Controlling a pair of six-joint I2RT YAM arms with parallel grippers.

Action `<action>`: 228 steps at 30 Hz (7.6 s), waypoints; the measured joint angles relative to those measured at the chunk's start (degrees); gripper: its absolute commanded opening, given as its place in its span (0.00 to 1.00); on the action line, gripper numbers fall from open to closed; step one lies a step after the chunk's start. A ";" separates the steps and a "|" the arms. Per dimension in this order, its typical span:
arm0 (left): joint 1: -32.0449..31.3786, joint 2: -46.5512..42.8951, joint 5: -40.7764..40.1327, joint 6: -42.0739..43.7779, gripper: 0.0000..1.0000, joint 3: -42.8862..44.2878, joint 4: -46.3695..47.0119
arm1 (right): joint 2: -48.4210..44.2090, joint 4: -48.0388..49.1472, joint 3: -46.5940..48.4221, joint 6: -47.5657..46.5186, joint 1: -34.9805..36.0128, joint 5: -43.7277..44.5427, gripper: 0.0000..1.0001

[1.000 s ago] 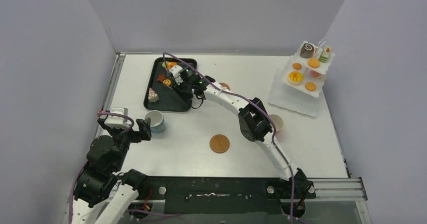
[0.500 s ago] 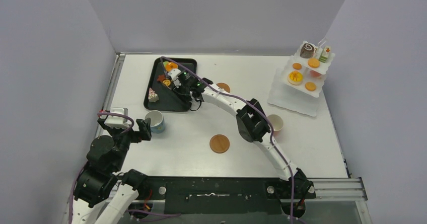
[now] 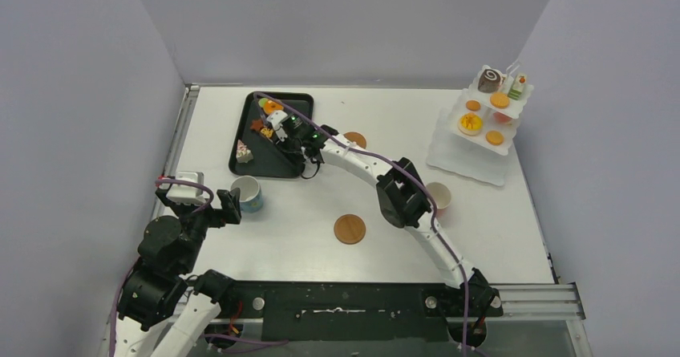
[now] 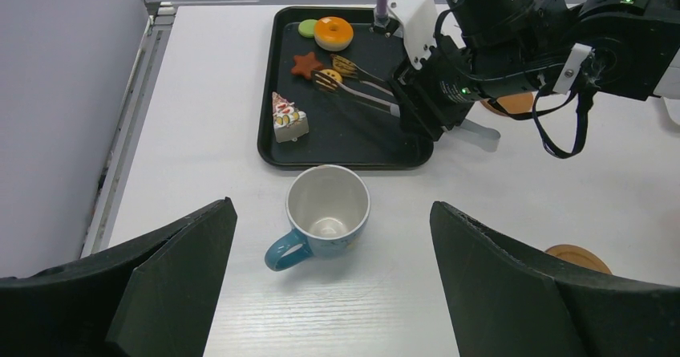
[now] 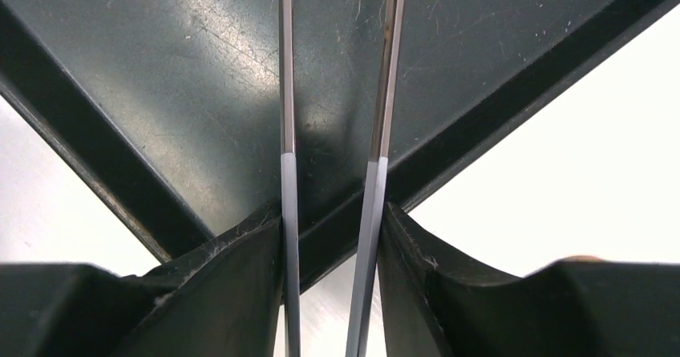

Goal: Serve the afternoon tea
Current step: Pick up the desert from the tray, then place the desert on the desert table, then pick up the desert from the tray.

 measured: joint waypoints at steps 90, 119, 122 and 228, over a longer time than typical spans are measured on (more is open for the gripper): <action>0.11 1.33 1.77 -0.02 0.90 -0.20 0.02 | -51.21 -1.97 -59.06 27.06 -29.70 18.88 0.37; 0.39 2.27 1.81 -0.02 0.90 -0.20 0.04 | -47.50 6.03 -61.99 26.80 -35.76 20.37 0.37; 0.39 2.29 1.86 0.00 0.90 -0.20 0.04 | -47.10 6.08 -62.01 26.80 -36.33 20.61 0.38; 1.84 -1.90 1.95 -0.13 0.90 -0.28 0.07 | -8.76 9.84 -14.19 -11.72 -0.09 -22.14 0.49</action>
